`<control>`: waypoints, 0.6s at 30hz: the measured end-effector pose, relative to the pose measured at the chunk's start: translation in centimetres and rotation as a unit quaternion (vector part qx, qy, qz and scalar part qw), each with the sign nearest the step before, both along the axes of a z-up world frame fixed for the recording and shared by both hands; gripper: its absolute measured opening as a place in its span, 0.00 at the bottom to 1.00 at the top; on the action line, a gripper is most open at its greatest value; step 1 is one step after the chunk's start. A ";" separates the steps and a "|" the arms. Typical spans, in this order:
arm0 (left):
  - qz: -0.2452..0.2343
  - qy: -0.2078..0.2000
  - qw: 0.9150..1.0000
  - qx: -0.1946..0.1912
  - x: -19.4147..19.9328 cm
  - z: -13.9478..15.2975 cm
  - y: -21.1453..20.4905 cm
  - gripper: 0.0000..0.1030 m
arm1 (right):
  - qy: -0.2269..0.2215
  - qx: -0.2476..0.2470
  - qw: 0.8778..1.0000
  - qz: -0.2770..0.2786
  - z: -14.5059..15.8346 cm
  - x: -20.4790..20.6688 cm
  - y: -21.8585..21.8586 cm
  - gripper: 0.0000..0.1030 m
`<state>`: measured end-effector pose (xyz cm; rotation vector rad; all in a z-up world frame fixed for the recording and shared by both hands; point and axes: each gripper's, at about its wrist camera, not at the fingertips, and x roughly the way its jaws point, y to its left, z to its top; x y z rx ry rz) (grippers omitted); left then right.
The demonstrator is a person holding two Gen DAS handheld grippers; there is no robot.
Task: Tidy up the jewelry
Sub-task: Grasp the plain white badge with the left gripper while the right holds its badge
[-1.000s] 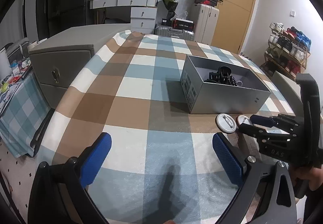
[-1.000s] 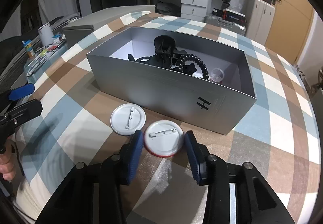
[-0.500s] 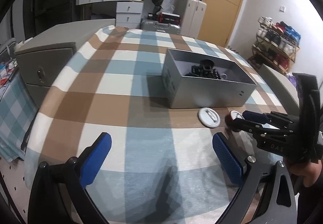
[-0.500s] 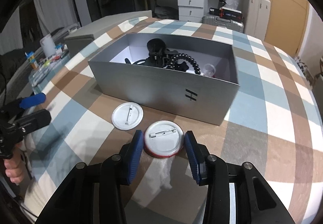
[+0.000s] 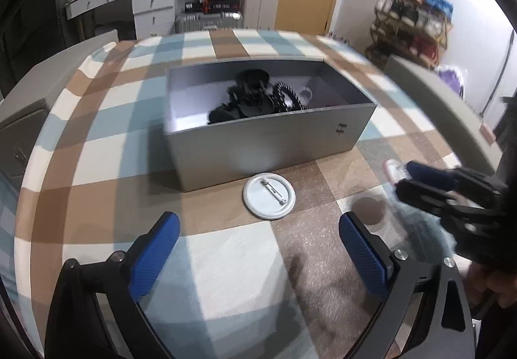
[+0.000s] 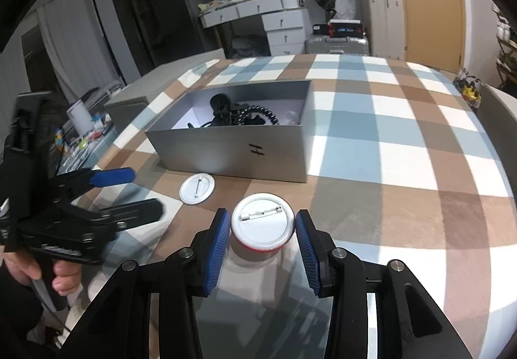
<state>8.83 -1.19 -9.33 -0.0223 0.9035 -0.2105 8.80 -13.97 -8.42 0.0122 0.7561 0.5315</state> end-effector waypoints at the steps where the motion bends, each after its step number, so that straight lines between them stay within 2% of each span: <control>1: -0.001 0.006 1.000 0.002 0.3 -0.1 -0.2 0.90 | -0.004 0.002 1.000 -0.006 0.1 -0.2 -0.3 0.40; 4: -0.003 0.019 1.000 0.010 1.0 -0.5 -0.7 0.83 | -0.006 0.028 0.999 -0.016 0.3 -0.8 -1.4 0.40; 6: -0.003 0.028 0.999 0.019 1.4 -0.7 -1.0 0.72 | -0.011 0.026 0.999 -0.021 0.4 -1.1 -1.9 0.40; 8: -0.003 0.040 0.999 0.028 2.0 -1.0 -1.3 0.70 | -0.015 0.021 0.999 -0.023 0.4 -1.3 -2.2 0.40; 11: 0.001 0.044 0.998 0.045 2.4 -1.4 -1.7 0.53 | -0.017 0.029 0.999 -0.026 0.5 -1.6 -2.8 0.40; 14: 0.002 0.040 0.998 0.057 2.5 -1.3 -2.1 0.44 | -0.015 0.039 0.999 -0.032 0.6 -1.7 -3.3 0.40; 15: 0.000 0.037 0.998 0.058 2.5 -1.3 -2.2 0.36 | -0.015 0.041 0.999 -0.033 0.5 -1.7 -3.3 0.40; 18: -0.012 0.038 0.997 0.061 2.4 -1.2 -2.7 0.36 | -0.012 0.048 0.998 -0.029 0.5 -1.8 -3.2 0.40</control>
